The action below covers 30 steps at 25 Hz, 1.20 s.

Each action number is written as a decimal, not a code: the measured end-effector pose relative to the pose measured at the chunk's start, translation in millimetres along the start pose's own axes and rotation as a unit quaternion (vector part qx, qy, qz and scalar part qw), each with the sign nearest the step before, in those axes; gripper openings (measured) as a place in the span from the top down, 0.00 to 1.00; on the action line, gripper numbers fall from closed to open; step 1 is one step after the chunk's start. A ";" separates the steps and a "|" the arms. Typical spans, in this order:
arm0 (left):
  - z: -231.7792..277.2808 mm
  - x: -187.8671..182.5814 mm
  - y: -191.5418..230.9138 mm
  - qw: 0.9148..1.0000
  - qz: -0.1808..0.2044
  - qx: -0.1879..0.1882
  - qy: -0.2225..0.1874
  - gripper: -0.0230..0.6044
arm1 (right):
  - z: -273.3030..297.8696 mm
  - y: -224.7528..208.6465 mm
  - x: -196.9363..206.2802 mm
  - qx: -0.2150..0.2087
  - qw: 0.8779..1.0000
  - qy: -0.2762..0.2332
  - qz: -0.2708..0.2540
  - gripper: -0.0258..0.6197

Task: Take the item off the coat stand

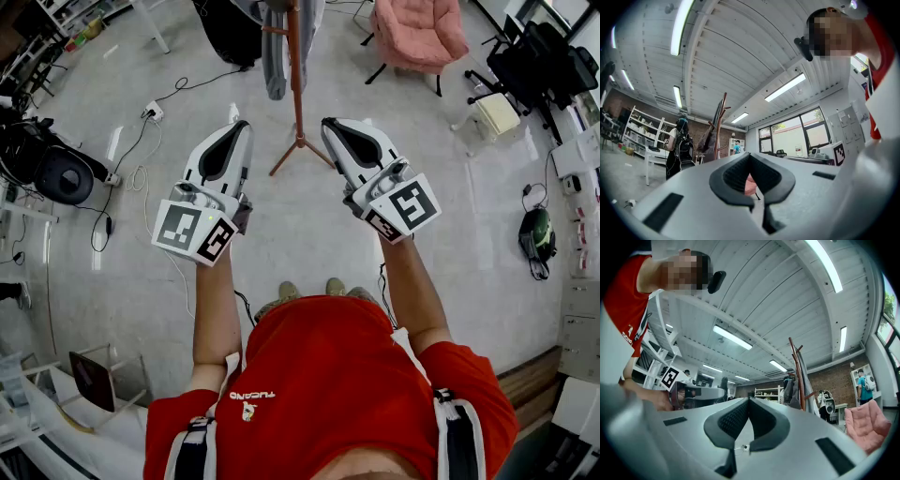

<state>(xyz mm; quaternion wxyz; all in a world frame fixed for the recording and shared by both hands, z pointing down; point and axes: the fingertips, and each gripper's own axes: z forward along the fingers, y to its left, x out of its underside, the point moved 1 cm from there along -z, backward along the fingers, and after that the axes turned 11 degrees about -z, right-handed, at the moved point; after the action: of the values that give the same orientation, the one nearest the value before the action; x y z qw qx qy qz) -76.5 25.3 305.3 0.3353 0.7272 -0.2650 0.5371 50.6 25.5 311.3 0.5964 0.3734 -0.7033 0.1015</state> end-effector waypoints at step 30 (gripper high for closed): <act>39.2 -39.2 116.6 0.999 -0.013 0.029 -0.013 0.79 | 90.7 -12.7 16.9 0.028 0.999 0.014 -0.023 0.92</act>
<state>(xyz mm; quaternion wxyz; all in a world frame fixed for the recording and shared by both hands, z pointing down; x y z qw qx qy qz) -150.9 -77.9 283.6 0.3177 0.7468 -0.2444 0.5306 -10.5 -43.6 298.6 0.5976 0.4050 -0.6829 0.1124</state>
